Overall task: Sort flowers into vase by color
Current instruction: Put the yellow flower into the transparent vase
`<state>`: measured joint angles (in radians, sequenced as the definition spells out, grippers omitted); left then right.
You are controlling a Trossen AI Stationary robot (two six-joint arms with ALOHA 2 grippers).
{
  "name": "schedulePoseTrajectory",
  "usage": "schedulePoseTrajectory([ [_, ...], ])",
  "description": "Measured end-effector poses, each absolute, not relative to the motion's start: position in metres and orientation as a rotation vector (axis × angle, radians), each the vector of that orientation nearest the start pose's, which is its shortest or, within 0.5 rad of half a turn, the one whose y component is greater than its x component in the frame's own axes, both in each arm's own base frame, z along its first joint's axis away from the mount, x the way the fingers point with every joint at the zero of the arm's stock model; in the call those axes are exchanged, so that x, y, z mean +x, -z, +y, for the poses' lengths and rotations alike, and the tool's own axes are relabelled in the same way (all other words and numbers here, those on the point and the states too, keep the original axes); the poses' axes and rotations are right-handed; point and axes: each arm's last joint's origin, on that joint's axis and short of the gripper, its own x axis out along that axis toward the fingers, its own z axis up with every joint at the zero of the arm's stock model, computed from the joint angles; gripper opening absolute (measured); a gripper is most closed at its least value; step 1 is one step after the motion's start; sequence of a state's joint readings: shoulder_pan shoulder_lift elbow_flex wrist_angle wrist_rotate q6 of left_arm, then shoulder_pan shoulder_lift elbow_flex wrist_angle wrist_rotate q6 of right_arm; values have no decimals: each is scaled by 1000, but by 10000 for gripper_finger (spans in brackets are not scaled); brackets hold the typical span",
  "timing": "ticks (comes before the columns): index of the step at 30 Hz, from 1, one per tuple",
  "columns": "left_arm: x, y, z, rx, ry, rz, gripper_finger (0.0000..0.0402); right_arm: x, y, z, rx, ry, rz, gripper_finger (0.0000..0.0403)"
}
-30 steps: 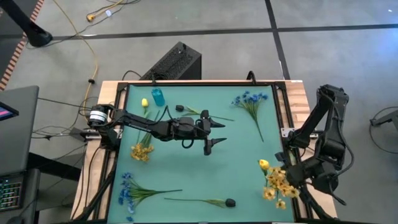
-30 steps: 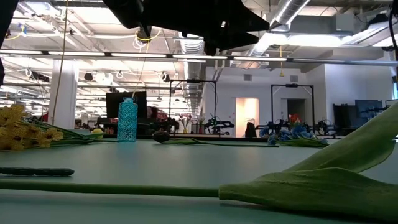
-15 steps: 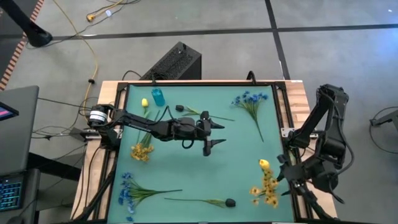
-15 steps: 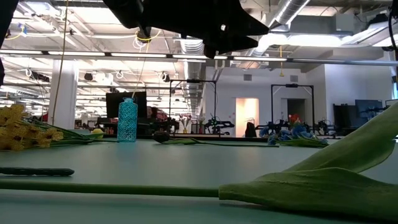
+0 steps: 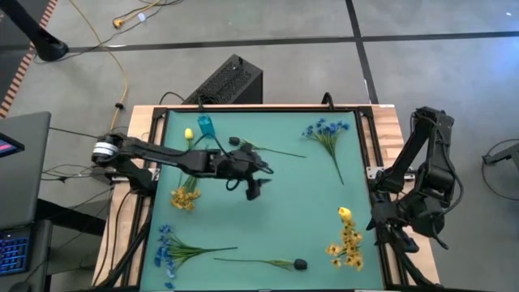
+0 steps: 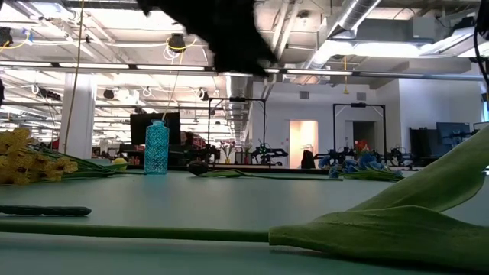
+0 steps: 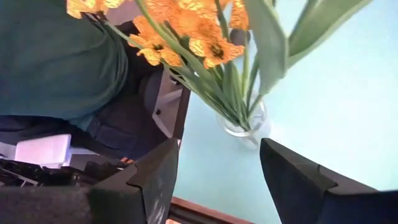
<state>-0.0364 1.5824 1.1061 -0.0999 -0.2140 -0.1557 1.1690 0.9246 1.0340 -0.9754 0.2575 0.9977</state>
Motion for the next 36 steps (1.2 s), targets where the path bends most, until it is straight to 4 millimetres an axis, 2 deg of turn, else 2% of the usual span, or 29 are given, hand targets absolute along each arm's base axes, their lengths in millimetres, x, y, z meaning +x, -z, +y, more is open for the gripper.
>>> schedulePoseTrajectory([
  [3,323,-255,-2,-182,-352,736,254,69,-327,143,305,-413,995,253],
  [6,301,-246,5,-320,-494,927,254,69,-327,143,295,-416,994,253],
  [10,284,-234,17,-361,-665,1061,254,69,-327,142,252,-435,984,253],
  [19,241,-180,66,-531,-834,1272,254,69,-327,142,226,-444,979,253],
  [23,235,-179,76,-517,-871,1271,254,68,-326,141,216,-440,985,253],
  [31,221,-177,79,-515,-902,1420,254,68,-326,141,210,-436,989,253],
  [36,222,-176,80,-511,-869,1424,254,68,-326,141,210,-437,989,253],
])
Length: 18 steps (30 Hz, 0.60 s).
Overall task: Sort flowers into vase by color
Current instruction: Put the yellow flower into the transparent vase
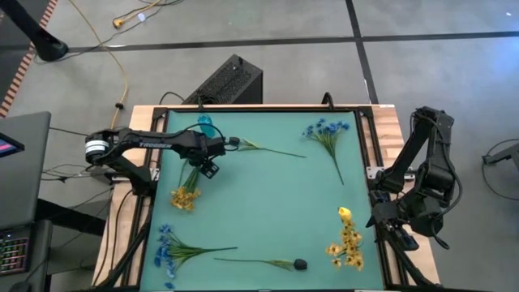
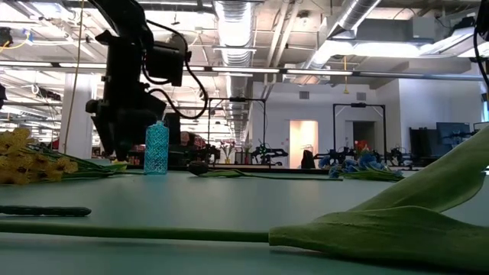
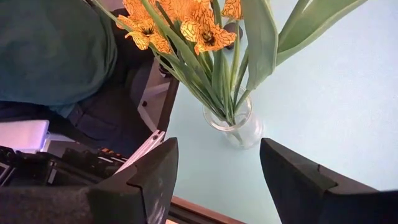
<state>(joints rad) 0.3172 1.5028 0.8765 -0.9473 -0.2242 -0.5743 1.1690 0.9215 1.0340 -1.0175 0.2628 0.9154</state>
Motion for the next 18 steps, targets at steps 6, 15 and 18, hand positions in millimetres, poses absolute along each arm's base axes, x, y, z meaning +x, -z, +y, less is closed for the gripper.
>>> schedulePoseTrajectory([
  [6,206,-147,73,-547,-851,1442,254,68,-326,141,213,-435,990,253],
  [15,199,-132,65,-596,-826,1415,253,68,-326,141,213,-437,991,253],
  [18,200,-135,65,-606,-818,1399,252,68,-326,141,213,-437,991,253],
])
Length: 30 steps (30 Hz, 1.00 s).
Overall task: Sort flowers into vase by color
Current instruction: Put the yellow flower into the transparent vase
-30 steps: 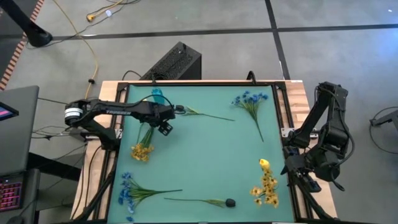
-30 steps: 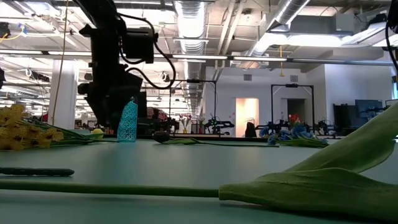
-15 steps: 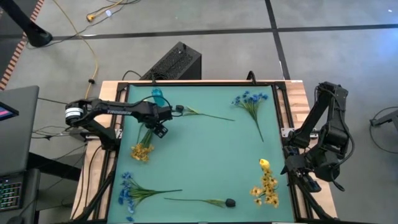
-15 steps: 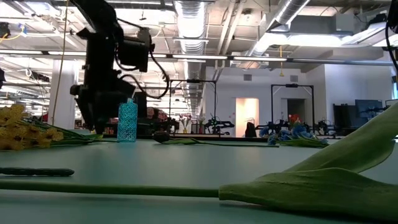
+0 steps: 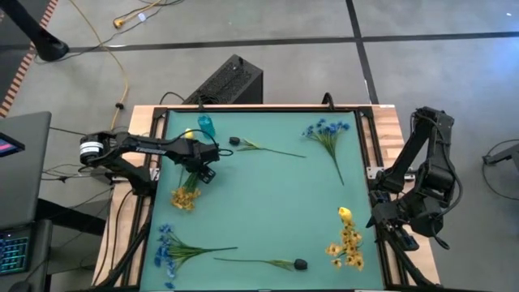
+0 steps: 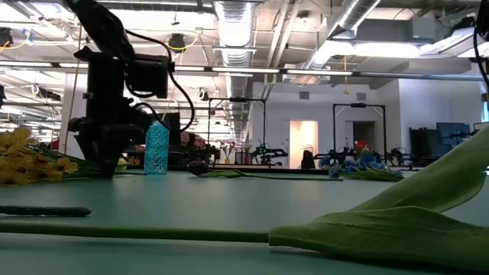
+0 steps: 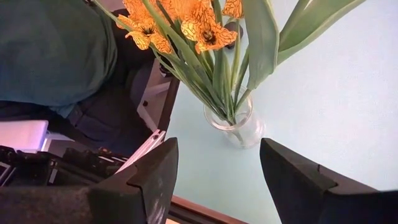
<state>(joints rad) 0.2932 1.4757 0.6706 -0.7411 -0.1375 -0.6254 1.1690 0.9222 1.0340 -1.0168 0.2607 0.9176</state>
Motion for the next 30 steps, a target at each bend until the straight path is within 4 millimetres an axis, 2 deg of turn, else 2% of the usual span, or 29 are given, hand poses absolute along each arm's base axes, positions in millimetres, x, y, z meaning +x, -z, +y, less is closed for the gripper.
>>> schedulePoseTrajectory([
  [3,200,-139,64,-630,-798,1367,237,68,-326,141,214,-437,990,253],
  [6,201,-142,63,-659,-765,1342,202,68,-326,141,214,-438,990,253],
  [12,204,-144,62,-703,-708,1311,93,68,-326,141,214,-438,989,253],
  [15,209,-145,60,-724,-631,1283,37,68,-326,141,217,-439,987,253],
  [17,215,-146,57,-744,-566,1246,13,68,-326,142,218,-440,985,253],
  [21,233,-152,52,-763,-394,1101,22,68,-326,142,216,-437,982,253],
  [26,261,-170,39,-754,-119,841,34,70,-325,139,207,-411,996,253],
  [30,273,-182,33,-732,-23,694,26,70,-321,132,182,-380,1074,253],
])
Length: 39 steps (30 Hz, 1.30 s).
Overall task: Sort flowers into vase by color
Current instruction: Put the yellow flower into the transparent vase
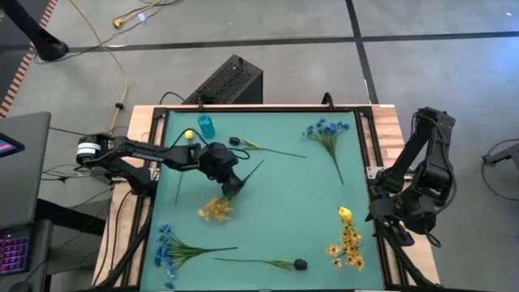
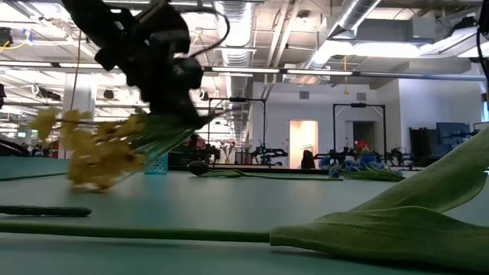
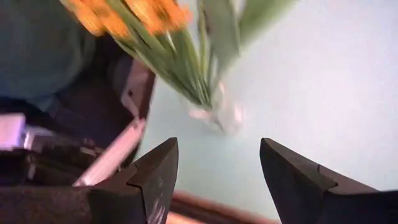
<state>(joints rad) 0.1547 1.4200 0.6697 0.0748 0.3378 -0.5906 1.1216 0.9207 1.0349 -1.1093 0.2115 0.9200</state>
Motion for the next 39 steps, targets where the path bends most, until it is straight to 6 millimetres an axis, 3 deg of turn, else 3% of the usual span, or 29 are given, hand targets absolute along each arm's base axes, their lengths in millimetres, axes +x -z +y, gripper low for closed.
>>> schedulePoseTrajectory([
  [7,277,-188,30,-747,0,629,23,69,-325,111,200,-233,1233,253],
  [13,286,-202,31,-829,30,465,23,70,-324,95,-76,-258,1260,253],
  [20,295,-224,34,-978,16,320,24,82,-325,80,-504,-225,1109,253],
  [28,304,-237,34,-973,-14,257,24,101,-332,67,-973,-117,941,253],
  [32,318,-235,27,-968,-15,267,24,118,-339,67,-1085,-84,829,253],
  [39,362,-233,13,-946,43,262,24,149,-357,66,-1152,-59,633,253],
])
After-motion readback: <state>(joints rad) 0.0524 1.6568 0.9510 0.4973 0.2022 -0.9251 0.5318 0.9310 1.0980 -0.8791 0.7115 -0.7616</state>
